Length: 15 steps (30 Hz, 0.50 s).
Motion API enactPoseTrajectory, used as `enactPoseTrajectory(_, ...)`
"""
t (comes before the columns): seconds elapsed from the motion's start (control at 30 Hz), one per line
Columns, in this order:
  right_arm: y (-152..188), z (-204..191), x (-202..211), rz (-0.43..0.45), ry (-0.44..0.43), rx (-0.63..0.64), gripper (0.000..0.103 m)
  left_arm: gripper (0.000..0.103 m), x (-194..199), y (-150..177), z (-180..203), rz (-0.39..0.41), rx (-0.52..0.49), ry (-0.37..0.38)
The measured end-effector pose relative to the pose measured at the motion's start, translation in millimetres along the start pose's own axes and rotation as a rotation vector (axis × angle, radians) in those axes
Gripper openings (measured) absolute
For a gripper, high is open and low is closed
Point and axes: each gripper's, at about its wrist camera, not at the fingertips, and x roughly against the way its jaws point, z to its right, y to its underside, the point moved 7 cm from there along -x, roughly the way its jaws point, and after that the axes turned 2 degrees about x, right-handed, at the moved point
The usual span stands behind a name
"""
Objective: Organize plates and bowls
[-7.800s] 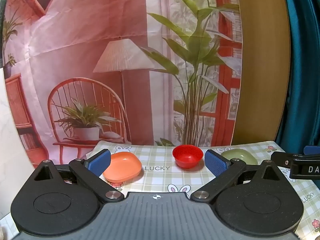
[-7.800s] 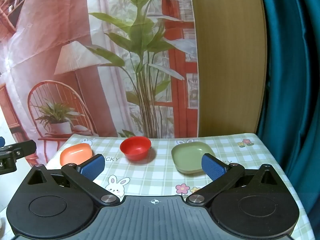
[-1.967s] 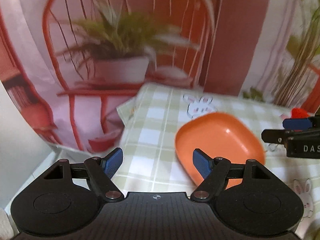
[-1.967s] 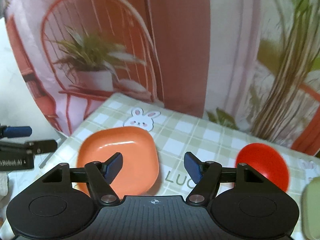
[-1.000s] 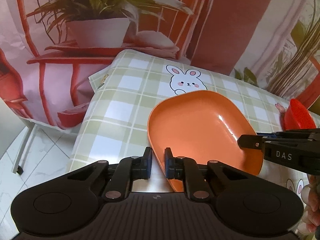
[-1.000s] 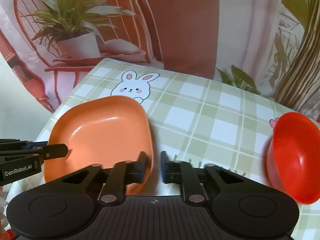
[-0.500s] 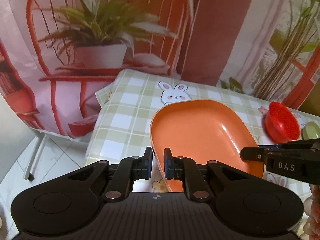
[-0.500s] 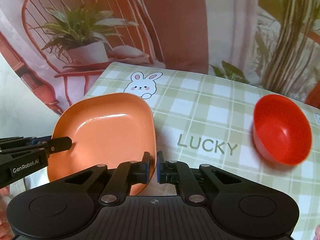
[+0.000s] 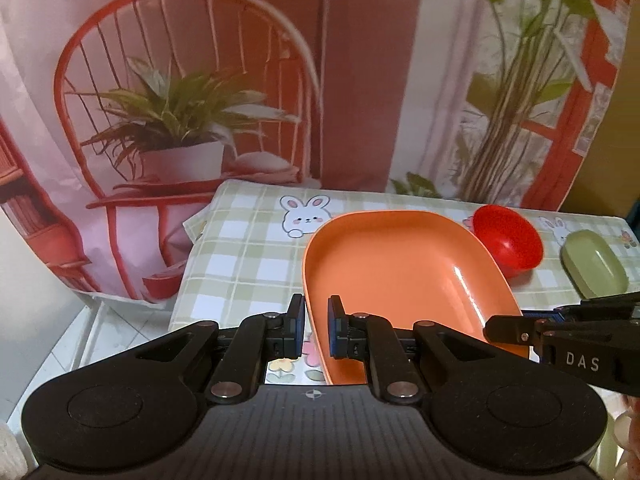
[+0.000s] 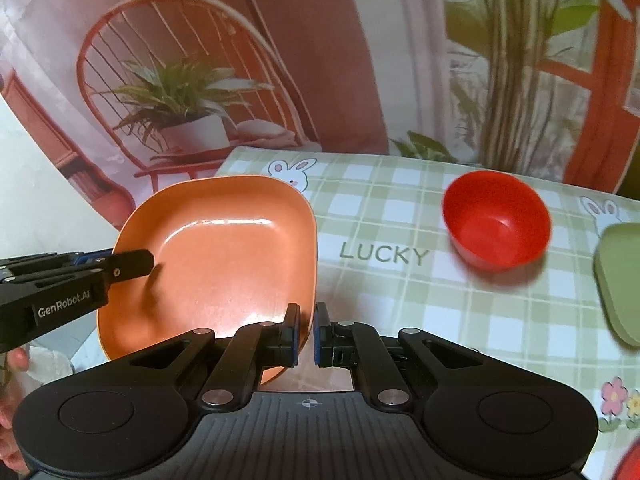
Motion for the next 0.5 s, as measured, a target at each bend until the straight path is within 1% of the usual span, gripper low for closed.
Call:
enactPoseTrajectory(0.17,11,10,28,0.016,0.004,0.013,0.007,0.013,12,7,20,0.006,-0.001,0.007)
enactPoseTrajectory(0.5,30,44,69,0.043,0.017,-0.029,0.007,0.013,25,20,63,0.014,-0.053,0.043)
